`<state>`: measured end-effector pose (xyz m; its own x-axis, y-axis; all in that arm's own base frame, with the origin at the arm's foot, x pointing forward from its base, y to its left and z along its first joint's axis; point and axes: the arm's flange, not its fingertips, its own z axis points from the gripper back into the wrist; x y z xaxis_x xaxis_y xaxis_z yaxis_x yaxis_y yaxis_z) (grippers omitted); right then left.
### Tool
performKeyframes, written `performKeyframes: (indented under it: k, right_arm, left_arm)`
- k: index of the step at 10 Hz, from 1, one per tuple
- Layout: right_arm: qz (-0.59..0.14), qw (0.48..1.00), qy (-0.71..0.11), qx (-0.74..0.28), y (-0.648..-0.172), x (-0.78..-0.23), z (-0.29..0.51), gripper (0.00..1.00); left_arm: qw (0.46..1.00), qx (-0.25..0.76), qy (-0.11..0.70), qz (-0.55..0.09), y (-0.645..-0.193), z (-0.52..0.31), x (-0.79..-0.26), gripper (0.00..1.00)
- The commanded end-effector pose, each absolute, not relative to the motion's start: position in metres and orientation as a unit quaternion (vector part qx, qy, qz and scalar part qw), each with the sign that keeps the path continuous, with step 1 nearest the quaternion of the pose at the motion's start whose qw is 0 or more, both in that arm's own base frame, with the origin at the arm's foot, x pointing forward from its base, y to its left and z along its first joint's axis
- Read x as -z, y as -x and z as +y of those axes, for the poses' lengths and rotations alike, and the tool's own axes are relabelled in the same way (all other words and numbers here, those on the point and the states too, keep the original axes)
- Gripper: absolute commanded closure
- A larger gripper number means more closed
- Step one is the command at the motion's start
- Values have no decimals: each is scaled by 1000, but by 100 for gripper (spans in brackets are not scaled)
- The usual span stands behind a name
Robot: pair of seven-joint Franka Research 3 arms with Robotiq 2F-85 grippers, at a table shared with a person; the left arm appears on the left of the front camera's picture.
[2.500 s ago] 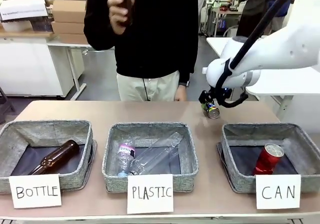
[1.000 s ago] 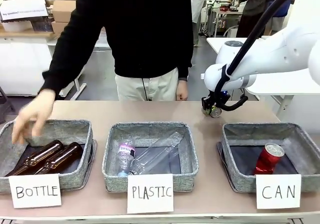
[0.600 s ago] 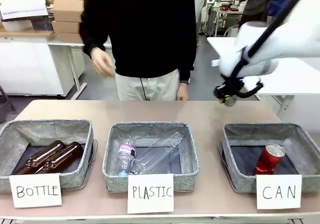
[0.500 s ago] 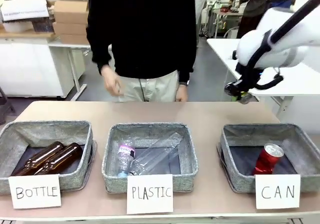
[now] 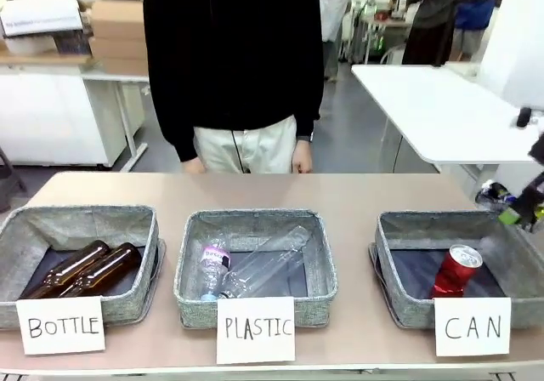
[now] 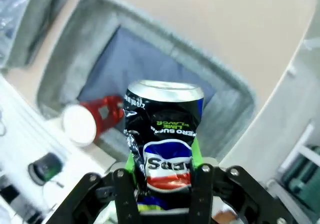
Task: Sort the can waste into the basket.
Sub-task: Pick up the can waste from the table and place it in the right Fabric basket.
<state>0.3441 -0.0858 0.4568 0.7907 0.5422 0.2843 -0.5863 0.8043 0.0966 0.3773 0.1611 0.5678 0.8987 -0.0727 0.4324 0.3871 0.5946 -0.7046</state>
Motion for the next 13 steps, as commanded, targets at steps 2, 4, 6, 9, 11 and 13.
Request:
performKeyframes:
  k: [2, 4, 6, 9, 11, 13]
  right_arm:
    - [-132, 932, -91, -324, -346, -444, -85, 100]
    - [-145, 932, -82, -323, -345, -446, -82, 100]
    - [-144, 930, -87, -327, -344, -443, -75, 1]
    - [-156, 928, -90, -325, -342, -446, -70, 0]
    - [-167, 929, -95, -315, -346, -452, -67, 0]
    - [-267, 909, -204, -247, -355, -469, -59, 0]
  left_arm:
    - [874, 134, 431, -179, -375, 160, -568, 0]
    - [874, 134, 431, -179, -375, 160, -568, 0]
    - [874, 134, 431, -179, -375, 160, -568, 0]
    - [874, 134, 431, -179, -375, 160, -568, 0]
    - [874, 134, 431, -179, -375, 160, -568, 0]
    - [874, 134, 431, -179, -375, 160, -568, 0]
